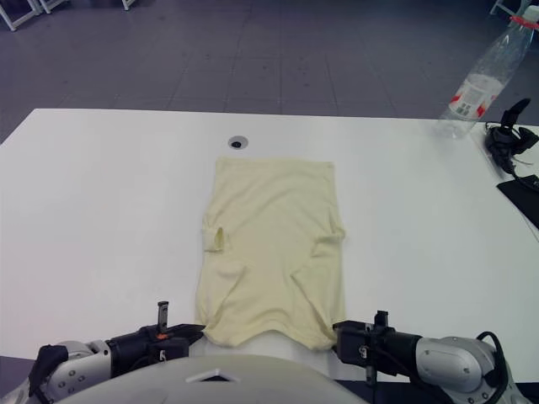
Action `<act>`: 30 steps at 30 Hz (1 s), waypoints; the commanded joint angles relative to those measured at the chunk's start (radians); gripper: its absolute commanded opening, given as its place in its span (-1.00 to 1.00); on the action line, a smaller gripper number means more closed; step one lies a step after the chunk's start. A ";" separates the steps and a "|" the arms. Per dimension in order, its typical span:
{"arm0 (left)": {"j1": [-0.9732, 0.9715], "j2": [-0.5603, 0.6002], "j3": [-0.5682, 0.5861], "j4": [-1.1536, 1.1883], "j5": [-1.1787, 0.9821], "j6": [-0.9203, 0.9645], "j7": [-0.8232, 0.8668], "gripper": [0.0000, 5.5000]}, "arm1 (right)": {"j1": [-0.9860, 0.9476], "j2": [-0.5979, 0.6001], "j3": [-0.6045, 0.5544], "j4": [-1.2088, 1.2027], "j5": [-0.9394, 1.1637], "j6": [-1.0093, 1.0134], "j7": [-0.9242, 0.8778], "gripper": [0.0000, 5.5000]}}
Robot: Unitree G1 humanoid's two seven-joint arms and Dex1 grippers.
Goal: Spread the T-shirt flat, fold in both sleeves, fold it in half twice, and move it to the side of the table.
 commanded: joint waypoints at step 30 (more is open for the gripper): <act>-0.008 0.197 0.534 -0.138 -0.797 0.008 -0.380 -1.00 | -0.190 -0.176 -0.458 -0.050 0.592 0.001 0.438 -0.99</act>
